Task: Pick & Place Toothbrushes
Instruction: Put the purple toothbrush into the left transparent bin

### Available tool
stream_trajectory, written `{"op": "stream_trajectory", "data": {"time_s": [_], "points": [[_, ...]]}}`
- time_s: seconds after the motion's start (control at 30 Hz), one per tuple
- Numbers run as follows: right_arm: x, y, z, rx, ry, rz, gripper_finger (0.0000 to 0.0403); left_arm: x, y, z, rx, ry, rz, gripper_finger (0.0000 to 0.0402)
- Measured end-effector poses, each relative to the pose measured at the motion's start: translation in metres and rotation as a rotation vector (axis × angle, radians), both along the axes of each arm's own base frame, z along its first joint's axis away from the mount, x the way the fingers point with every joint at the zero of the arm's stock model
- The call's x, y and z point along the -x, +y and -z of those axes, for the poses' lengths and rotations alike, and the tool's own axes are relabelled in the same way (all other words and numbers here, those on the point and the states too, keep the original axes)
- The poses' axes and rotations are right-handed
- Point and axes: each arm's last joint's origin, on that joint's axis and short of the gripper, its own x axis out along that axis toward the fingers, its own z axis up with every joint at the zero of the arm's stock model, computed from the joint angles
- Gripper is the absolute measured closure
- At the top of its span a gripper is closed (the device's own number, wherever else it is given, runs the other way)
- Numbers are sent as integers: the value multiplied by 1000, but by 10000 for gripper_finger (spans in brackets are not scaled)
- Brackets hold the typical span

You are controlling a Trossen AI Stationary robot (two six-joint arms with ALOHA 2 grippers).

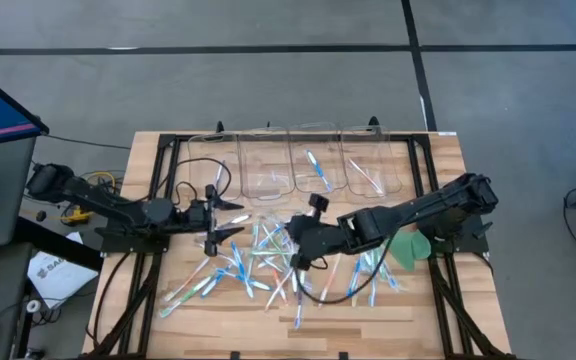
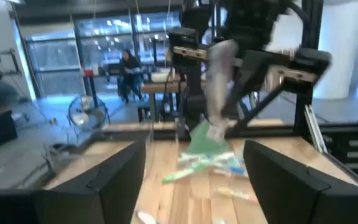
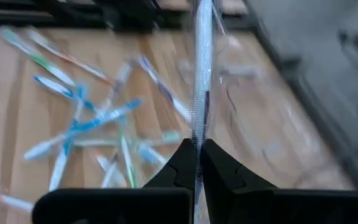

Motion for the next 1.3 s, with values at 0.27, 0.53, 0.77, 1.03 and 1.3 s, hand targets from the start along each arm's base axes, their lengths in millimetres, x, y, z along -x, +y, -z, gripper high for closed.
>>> {"op": "stream_trajectory", "data": {"time_s": [0.27,0.53,0.77,1.03,1.3], "points": [[-8,3,-11,131,-66,-111,401,-9,-2,-1,-36,-81,-4,120],[-14,-1,-17,178,-113,-143,401,-13,-5,-6,-69,-188,51,120],[-20,-16,-20,153,-138,-184,401,-20,1,-16,-76,-232,62,120],[-25,-31,-20,131,-144,-183,401,-25,1,-24,-78,-252,74,120],[-25,-34,-20,83,-150,-199,401,-45,4,-22,-83,-206,44,120]]}}
